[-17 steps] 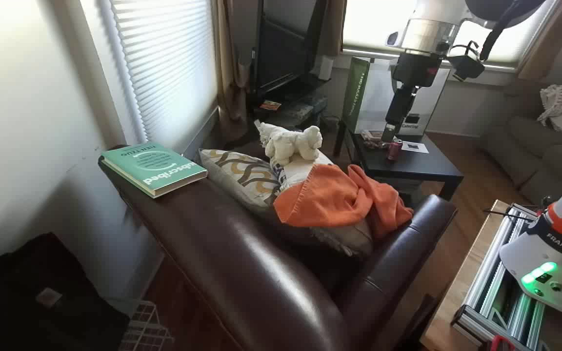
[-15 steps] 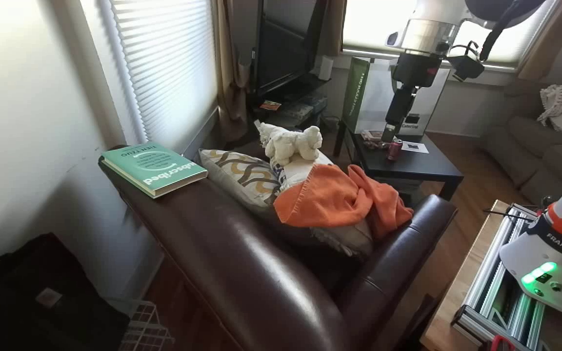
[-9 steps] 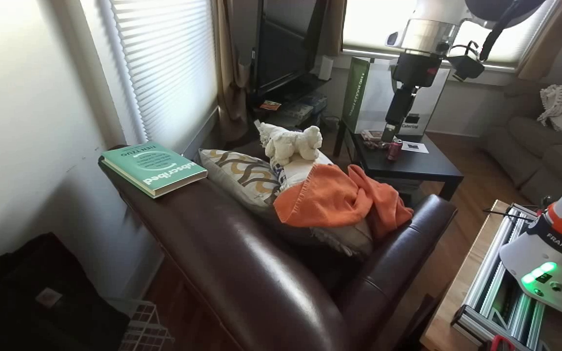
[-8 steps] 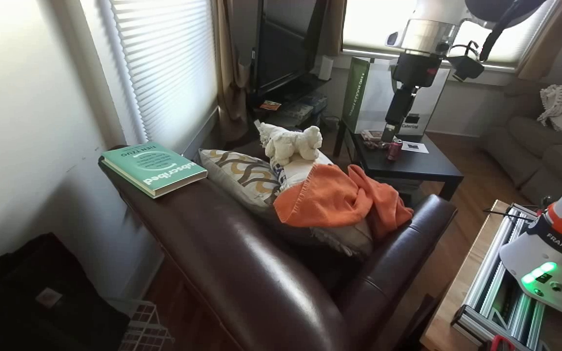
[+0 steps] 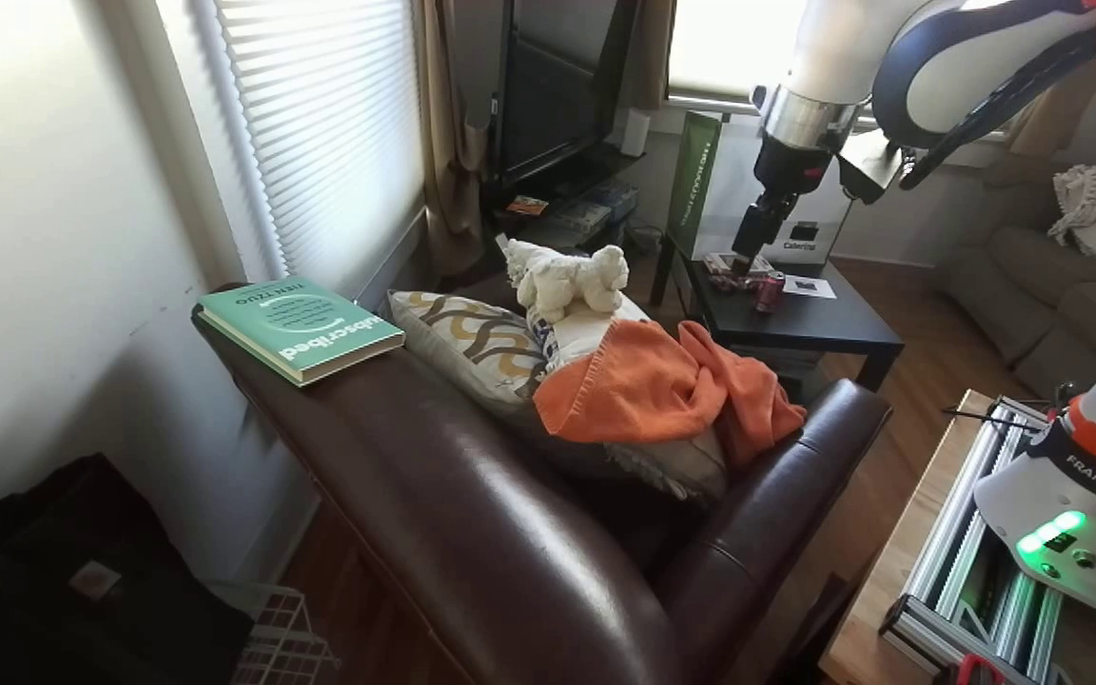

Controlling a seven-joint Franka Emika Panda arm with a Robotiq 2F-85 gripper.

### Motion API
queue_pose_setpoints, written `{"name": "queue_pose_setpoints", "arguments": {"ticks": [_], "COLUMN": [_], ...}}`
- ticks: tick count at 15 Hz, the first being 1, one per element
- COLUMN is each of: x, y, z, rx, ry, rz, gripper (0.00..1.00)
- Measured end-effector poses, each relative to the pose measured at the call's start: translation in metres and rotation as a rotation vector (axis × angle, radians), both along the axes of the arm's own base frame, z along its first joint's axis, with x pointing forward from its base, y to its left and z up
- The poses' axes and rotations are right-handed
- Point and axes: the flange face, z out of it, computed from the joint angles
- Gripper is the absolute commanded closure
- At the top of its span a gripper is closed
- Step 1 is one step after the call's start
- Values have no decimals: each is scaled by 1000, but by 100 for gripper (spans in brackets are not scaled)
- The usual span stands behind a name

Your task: Pick up the orange blanket and put it on the backrest of the couch

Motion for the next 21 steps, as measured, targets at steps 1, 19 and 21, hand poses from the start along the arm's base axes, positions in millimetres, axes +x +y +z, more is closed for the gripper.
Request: {"name": "queue_pose_setpoints", "arguments": {"ticks": [1, 19, 21], "x": [3, 20, 15], "y": [-13, -78, -81], "z": [-14, -164, -179], "rx": [-27, -103, -108], "ry": [17, 309, 347], "rz": [-31, -169, -165], "gripper": [0, 0, 0]}}
